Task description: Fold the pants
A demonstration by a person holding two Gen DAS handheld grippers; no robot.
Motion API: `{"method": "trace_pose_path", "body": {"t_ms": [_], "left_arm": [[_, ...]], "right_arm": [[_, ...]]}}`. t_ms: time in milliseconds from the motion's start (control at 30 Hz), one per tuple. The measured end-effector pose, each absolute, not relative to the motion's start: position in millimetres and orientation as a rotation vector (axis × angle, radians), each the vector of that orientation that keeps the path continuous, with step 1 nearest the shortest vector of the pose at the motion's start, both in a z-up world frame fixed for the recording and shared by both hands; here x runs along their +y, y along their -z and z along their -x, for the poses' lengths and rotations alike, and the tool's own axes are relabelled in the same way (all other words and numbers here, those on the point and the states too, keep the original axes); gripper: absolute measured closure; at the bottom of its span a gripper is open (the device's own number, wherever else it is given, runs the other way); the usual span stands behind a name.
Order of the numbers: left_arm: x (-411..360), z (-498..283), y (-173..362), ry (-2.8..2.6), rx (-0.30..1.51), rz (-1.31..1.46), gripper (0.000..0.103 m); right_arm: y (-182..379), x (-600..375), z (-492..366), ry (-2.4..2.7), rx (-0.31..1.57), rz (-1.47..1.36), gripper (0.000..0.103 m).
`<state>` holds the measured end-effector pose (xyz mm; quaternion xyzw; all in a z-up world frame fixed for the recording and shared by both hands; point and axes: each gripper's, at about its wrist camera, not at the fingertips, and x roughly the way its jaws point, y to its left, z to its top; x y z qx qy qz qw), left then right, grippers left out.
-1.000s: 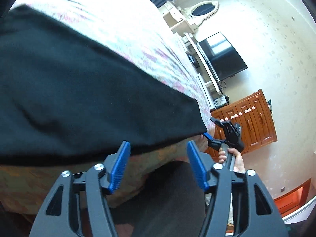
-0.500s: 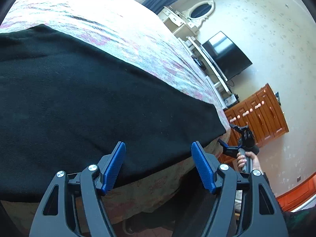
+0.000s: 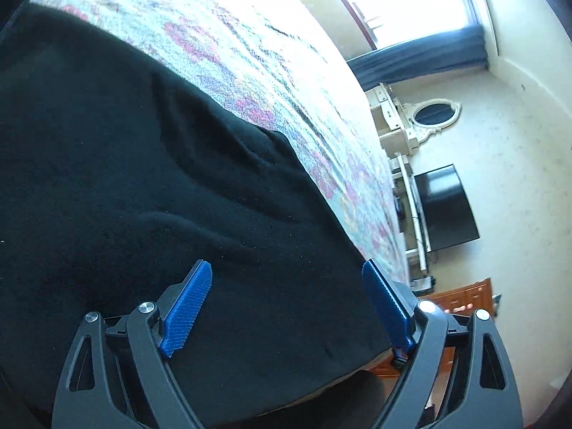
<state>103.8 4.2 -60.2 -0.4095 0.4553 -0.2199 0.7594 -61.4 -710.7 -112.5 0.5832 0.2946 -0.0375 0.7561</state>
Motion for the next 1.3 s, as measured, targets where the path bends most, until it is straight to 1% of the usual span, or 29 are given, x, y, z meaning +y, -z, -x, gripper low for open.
{"method": "trace_pose_path", "body": {"t_ms": [133, 200, 233, 300, 333, 367, 433, 467, 500, 533, 567, 667, 767, 867, 1067, 1300], "left_arm": [[0.4, -101.6, 63.5, 0.521, 0.958, 0.899, 0.014], [0.6, -97.4, 64.1, 0.512, 0.939, 0.877, 0.014], [-4.2, -97.3, 62.8, 0.513, 0.951, 0.844, 0.014], [-13.5, -98.6, 62.0, 0.515, 0.985, 0.759, 0.014], [-16.4, -99.0, 59.9, 0.506, 0.987, 0.727, 0.014], [-19.5, -98.9, 58.1, 0.490, 0.987, 0.709, 0.014], [-25.1, -95.2, 54.5, 0.444, 0.977, 0.684, 0.014], [-29.2, -94.9, 53.4, 0.428, 0.980, 0.663, 0.014], [-34.4, -95.2, 51.1, 0.417, 0.985, 0.633, 0.014], [-38.6, -95.0, 48.5, 0.407, 0.987, 0.597, 0.014], [-40.2, -93.1, 45.3, 0.397, 0.982, 0.562, 0.014], [-42.0, -90.1, 37.9, 0.354, 0.949, 0.486, 0.014], [-30.8, -95.3, 43.2, 0.323, 0.982, 0.504, 0.014], [-20.0, -94.8, 44.6, 0.295, 0.981, 0.517, 0.014], [-26.8, -91.6, 43.1, 0.298, 0.996, 0.428, 0.014], [-22.5, -93.9, 45.3, 0.313, 1.009, 0.465, 0.014]], "right_arm": [[114.2, -700.1, 58.0, 0.060, 0.635, -1.271, 0.015], [112.5, -697.8, 54.6, 0.063, 0.641, -1.252, 0.015], [111.3, -696.7, 53.8, 0.072, 0.642, -1.244, 0.018], [108.2, -694.3, 50.9, 0.077, 0.645, -1.224, 0.036], [108.4, -694.8, 48.5, 0.057, 0.650, -1.221, 0.057], [108.3, -693.3, 45.1, 0.052, 0.659, -1.220, 0.064], [110.9, -693.3, 40.5, 0.076, 0.681, -1.222, 0.064], [112.2, -692.3, 38.7, 0.085, 0.691, -1.213, 0.067], [112.8, -692.0, 37.7, 0.104, 0.706, -1.196, 0.072], [112.6, -691.6, 37.4, 0.121, 0.719, -1.183, 0.085], [112.4, -692.3, 37.9, 0.130, 0.722, -1.181, 0.091], [106.2, -692.9, 41.5, 0.115, 0.690, -1.196, 0.092], [89.8, -690.0, 40.2, 0.087, 0.666, -1.182, 0.093], [66.0, -683.3, 36.4, 0.051, 0.642, -1.152, 0.093], [17.8, -657.9, 21.9, -0.032, 0.610, -1.070, 0.093], [-33.6, -610.3, 7.0, -0.158, 0.585, -0.970, 0.093]]}}
